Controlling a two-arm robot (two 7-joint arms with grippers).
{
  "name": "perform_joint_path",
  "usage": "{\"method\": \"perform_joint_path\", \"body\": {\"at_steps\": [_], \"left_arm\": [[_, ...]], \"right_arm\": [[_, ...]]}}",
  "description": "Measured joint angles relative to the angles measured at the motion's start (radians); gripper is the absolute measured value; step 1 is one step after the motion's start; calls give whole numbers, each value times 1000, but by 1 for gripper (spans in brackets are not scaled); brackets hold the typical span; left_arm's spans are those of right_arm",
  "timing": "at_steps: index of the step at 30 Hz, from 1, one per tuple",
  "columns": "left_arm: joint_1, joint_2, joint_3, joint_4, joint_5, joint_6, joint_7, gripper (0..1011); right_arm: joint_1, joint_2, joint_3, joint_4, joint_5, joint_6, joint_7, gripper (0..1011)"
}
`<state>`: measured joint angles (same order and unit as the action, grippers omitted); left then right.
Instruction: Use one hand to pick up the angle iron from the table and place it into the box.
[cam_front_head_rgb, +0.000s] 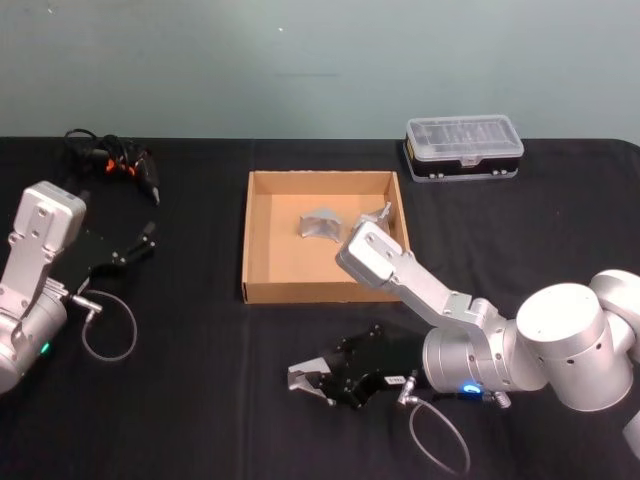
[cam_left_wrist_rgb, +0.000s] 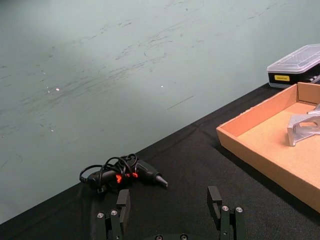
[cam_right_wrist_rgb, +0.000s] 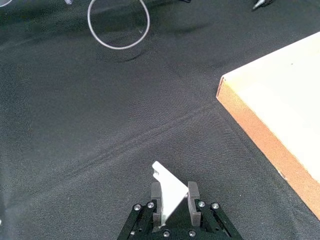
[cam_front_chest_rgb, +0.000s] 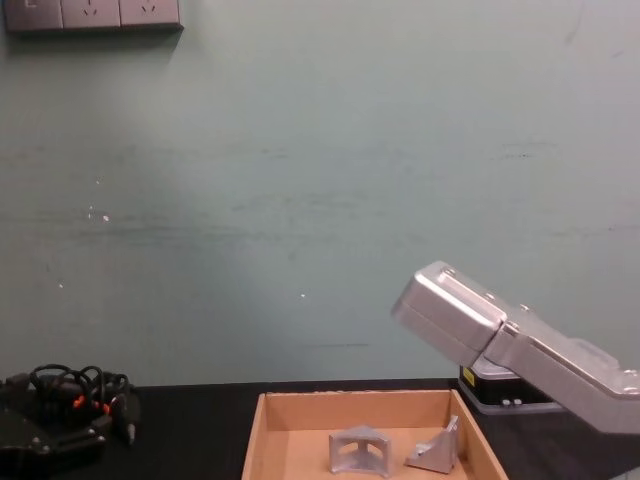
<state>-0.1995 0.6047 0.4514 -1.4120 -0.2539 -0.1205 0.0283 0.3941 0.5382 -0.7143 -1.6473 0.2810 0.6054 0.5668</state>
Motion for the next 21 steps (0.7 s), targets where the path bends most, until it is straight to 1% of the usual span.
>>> {"method": "perform_joint_path", "body": {"at_steps": [9, 12, 16, 20, 21], "left_arm": [[0, 0, 0, 0, 0, 0, 0, 1012], [0, 0, 0, 0, 0, 0, 0, 1011], [0, 0, 0, 0, 0, 0, 0, 1011], [0, 0, 0, 0, 0, 0, 0, 1011], [0, 0, 0, 0, 0, 0, 0, 1011]], "right_arm": [[0, 0, 0, 0, 0, 0, 0, 308], [-7, 7, 13, -11, 1, -20, 0, 307], [-7, 12, 31, -26, 7, -31, 0, 308], [8, 11, 43, -30, 12, -36, 2, 308], [21, 5, 45, -25, 11, -38, 2, 307]]}}
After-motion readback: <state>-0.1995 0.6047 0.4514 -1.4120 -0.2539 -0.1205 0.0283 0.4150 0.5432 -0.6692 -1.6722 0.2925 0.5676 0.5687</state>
